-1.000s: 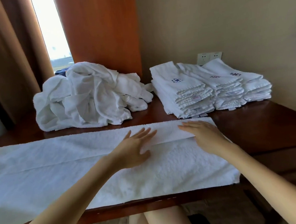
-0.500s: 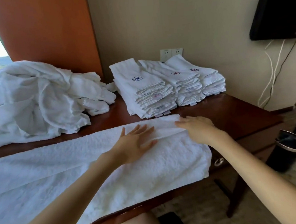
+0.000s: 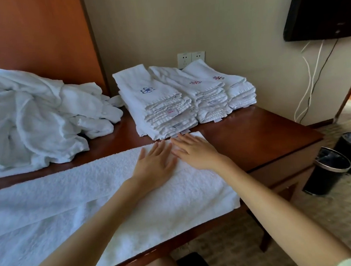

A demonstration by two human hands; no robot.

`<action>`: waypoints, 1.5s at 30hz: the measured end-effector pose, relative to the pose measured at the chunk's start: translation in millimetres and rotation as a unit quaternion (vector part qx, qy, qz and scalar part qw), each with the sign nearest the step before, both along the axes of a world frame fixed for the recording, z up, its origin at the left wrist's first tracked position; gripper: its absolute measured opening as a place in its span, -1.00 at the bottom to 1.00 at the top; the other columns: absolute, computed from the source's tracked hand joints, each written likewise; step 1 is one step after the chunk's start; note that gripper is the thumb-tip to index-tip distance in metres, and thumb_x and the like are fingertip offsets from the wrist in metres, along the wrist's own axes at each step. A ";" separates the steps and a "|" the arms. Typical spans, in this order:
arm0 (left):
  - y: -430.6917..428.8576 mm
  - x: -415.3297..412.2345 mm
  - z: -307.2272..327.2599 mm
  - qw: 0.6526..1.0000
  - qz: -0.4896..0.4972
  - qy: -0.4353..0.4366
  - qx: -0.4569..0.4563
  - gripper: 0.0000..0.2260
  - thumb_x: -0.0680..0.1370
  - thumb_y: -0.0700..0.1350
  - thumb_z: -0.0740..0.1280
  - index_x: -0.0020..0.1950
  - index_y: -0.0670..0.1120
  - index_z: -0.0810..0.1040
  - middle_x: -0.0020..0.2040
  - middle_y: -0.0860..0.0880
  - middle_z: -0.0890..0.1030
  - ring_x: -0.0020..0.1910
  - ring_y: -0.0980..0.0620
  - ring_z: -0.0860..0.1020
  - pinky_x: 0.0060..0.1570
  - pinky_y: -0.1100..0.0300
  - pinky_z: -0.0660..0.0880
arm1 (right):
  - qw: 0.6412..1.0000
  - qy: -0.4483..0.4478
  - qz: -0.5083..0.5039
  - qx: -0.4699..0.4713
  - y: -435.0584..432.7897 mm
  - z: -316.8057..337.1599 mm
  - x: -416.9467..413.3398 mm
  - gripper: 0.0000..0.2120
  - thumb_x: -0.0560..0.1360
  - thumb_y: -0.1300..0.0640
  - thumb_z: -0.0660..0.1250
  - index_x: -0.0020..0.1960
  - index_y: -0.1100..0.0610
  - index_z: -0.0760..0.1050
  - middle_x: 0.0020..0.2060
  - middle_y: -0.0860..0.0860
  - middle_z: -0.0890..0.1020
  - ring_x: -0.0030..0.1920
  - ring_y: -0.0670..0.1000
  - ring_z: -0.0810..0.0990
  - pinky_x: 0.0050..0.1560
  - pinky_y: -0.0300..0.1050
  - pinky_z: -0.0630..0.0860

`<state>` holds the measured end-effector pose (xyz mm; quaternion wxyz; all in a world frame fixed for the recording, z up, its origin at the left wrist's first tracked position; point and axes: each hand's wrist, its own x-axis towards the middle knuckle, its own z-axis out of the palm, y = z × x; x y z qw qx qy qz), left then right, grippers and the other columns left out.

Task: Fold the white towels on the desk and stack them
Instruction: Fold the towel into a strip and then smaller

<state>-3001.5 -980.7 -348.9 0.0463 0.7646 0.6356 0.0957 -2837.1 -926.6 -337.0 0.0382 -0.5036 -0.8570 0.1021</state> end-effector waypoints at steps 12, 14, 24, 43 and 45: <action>-51.8 46.2 9.0 0.993 -0.112 0.025 -0.021 -0.43 0.61 0.26 -0.11 0.59 0.11 -0.10 0.59 0.06 -0.14 0.56 -0.05 -0.17 0.48 -0.22 -0.20 | 0.957 0.285 -0.054 -0.004 -24.7 19.7 59.1 -0.68 0.62 0.13 0.24 0.36 0.08 0.47 0.30 -0.02 0.53 0.31 -0.06 0.48 0.26 -0.19 0.41; -66.9 59.0 0.1 0.990 -0.133 0.053 0.005 -0.36 0.57 0.33 -0.11 0.59 0.10 -0.13 0.59 0.05 -0.19 0.56 -0.04 -0.22 0.48 -0.20 -0.20 | 0.947 0.253 -0.146 0.135 -55.3 11.2 84.2 -0.81 0.58 0.10 0.27 0.16 0.00 0.58 0.04 -0.09 0.60 0.03 -0.08 0.58 -0.03 -0.11 0.52; -72.2 66.3 -11.2 0.980 -0.128 0.131 0.076 -0.12 0.42 0.49 0.08 0.59 0.09 -0.15 0.60 -0.01 -0.14 0.57 -0.12 -0.15 0.48 -0.21 -0.10 | 0.881 0.364 -0.302 0.026 -142.5 -33.3 101.6 -0.64 0.54 -0.15 0.28 0.23 0.00 0.33 -0.24 -0.17 0.51 -0.14 -0.04 0.56 -0.09 -0.04 0.48; -138.5 10.3 13.4 0.962 -0.074 -0.132 0.228 -0.95 0.56 -0.11 0.35 -0.04 -0.07 0.53 0.04 0.01 0.53 -0.03 -0.03 0.52 -0.13 0.13 0.45 | 0.839 0.538 -0.076 -0.034 -110.1 10.0 101.0 -0.91 0.47 0.24 0.42 -0.06 0.09 0.65 -0.08 -0.05 0.62 -0.06 -0.12 0.58 -0.02 -0.35 0.48; -127.6 4.1 31.9 0.963 -0.035 -0.181 0.195 -0.87 0.62 -0.01 0.24 0.01 -0.05 0.52 -0.09 0.04 0.59 -0.12 -0.03 0.55 -0.22 0.08 0.45 | 0.846 0.524 -0.094 0.026 -94.6 17.9 92.6 -0.89 0.50 0.14 0.40 -0.14 0.19 0.59 -0.12 0.00 0.50 -0.11 -0.14 0.49 -0.06 -0.36 0.40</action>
